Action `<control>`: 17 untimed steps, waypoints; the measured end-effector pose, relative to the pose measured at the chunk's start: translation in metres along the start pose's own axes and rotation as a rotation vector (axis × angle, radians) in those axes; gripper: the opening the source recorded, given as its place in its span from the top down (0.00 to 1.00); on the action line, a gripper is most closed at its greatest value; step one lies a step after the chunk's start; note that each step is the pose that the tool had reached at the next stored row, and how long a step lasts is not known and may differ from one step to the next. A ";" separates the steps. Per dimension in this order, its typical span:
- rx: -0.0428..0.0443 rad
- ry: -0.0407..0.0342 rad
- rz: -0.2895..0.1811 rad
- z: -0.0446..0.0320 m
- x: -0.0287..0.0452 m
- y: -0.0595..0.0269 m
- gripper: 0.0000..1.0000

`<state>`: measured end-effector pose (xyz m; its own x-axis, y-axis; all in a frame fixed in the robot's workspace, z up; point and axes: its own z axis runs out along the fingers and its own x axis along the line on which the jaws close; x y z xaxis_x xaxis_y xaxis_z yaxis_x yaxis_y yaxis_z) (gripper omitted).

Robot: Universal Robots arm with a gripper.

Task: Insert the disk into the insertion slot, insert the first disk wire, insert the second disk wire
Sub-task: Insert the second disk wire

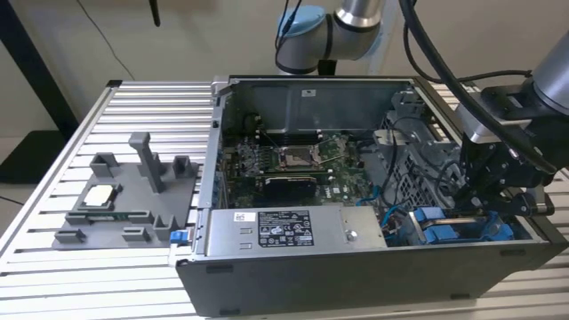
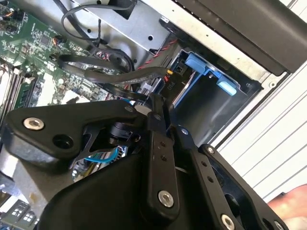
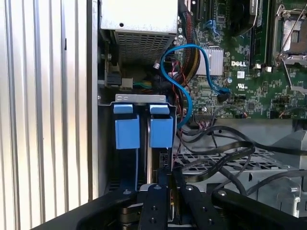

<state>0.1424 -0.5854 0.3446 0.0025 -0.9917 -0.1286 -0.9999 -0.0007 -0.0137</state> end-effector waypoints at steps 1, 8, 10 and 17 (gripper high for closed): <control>0.0008 0.0006 0.000 0.0004 0.0000 0.0000 0.84; 0.0030 0.0004 0.000 0.0027 0.0004 0.0001 0.84; 0.0037 0.0007 0.000 0.0031 0.0004 0.0001 0.84; 0.0073 -0.0006 -0.001 0.0040 0.0005 0.0003 0.84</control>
<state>0.1421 -0.5854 0.3406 0.0032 -0.9916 -0.1292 -0.9998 -0.0005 -0.0210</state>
